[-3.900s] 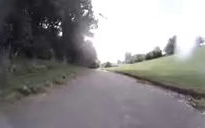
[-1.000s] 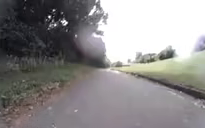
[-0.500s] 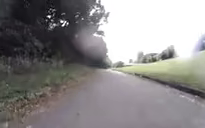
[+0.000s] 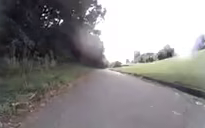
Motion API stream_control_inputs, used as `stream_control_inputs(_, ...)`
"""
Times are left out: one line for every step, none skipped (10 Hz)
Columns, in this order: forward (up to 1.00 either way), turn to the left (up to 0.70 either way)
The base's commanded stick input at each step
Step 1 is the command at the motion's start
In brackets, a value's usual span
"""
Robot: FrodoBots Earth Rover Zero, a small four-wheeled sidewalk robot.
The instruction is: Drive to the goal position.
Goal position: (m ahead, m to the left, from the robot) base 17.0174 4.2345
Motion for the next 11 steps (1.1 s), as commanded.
stream_control_inputs(1.00,-0.40)
stream_control_inputs(1.00,-0.39)
stream_control_inputs(1.00,-0.39)
stream_control_inputs(1.00,-0.30)
stream_control_inputs(1.00,-0.17)
stream_control_inputs(1.00,-0.06)
stream_control_inputs(1.00,0.00)
stream_control_inputs(1.00,0.00)
stream_control_inputs(1.00,0.00)
stream_control_inputs(1.00,0.00)
stream_control_inputs(1.00,0.00)
